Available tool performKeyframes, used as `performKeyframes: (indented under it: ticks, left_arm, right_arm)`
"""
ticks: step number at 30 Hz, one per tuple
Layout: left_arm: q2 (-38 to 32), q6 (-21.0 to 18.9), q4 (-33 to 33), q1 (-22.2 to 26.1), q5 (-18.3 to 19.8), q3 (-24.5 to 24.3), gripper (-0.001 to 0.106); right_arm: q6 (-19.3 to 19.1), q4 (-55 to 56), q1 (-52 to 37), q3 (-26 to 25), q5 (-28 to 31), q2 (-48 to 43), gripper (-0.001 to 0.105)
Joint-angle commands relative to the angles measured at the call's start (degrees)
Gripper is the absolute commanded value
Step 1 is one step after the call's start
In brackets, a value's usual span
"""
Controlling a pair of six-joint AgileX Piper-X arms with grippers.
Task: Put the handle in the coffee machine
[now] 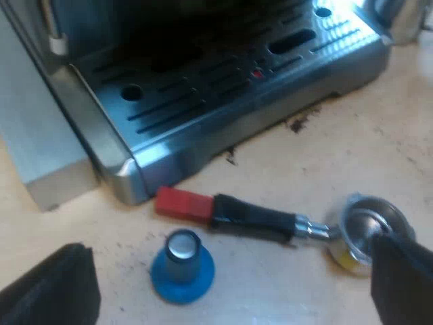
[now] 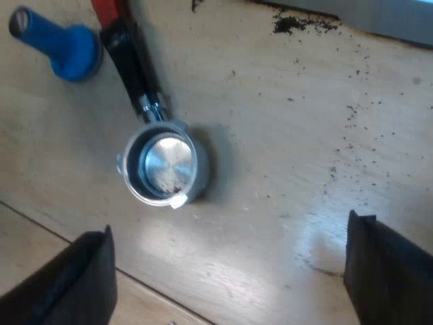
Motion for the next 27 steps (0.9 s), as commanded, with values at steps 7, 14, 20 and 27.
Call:
performKeyframes:
  ticks: [7,14,20,27]
  left_arm:
    - [-0.2,0.0,0.4,-0.9,0.4,-1.9,0.085]
    - [-0.2,1.1,0.4,-0.9,0.4,-2.2,0.085]
    - [-0.2,3.0,1.1,-0.9,0.3,-2.2,0.085]
    - [-0.2,3.0,1.6,-0.9,0.3,-2.2,0.085]
  right_arm:
    - [7.5,-1.3,0.5,-4.1,-0.2,3.1,0.085]
    - [24.4,-2.5,6.9,-4.1,0.8,7.6,0.086]
    - [38.6,-6.4,11.1,-4.1,4.7,12.7,0.086]
    - [54.3,-10.1,11.3,-4.1,0.1,19.1,0.086]
